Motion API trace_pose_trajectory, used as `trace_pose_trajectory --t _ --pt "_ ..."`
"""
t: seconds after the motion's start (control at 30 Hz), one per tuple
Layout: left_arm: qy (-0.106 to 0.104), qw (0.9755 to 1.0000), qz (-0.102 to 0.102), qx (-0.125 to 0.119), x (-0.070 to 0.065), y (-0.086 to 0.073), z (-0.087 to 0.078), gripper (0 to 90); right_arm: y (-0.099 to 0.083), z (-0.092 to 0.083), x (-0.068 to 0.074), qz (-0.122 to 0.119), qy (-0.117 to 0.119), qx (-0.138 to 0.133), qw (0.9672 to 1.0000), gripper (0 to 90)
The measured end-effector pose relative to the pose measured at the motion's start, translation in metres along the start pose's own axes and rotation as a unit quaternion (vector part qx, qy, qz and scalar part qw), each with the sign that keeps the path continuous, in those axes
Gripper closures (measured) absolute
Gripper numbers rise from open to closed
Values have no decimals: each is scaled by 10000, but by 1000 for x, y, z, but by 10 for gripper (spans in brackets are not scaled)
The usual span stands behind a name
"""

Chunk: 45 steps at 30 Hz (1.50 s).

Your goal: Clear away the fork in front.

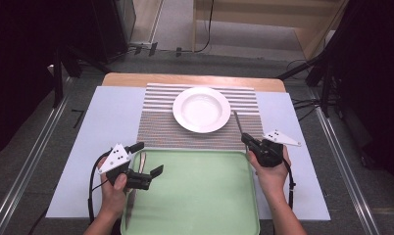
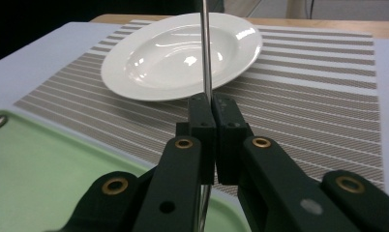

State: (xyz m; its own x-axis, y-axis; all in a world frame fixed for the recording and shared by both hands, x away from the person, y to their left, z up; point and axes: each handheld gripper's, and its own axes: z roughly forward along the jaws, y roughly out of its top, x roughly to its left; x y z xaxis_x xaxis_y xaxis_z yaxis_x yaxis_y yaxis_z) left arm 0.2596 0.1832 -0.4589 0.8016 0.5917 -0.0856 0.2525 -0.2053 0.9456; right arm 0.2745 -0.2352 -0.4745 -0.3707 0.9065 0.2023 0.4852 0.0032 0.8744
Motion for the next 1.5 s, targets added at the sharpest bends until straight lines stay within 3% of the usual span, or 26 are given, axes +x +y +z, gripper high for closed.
trace_pose_trajectory --t 0.37,0.67,1.03,1.43,1.5 --pt "-224 9997 74 45 -7 7 23 0 -6 -10 18 -159 215 -75 9996 868" --pt "-470 9988 -127 -14 -11 13 38 0 -11 -15 30 -211 461 -152 9986 868" --pt "-568 9982 -201 24 -16 21 54 1 -15 -19 47 -279 739 -222 9966 868" --pt "-841 9951 -516 19 -19 27 67 66 -18 -14 67 -418 991 -227 9939 868" --pt "-876 9949 -508 6 -21 27 69 141 -19 -13 70 -463 1011 -250 9935 868"
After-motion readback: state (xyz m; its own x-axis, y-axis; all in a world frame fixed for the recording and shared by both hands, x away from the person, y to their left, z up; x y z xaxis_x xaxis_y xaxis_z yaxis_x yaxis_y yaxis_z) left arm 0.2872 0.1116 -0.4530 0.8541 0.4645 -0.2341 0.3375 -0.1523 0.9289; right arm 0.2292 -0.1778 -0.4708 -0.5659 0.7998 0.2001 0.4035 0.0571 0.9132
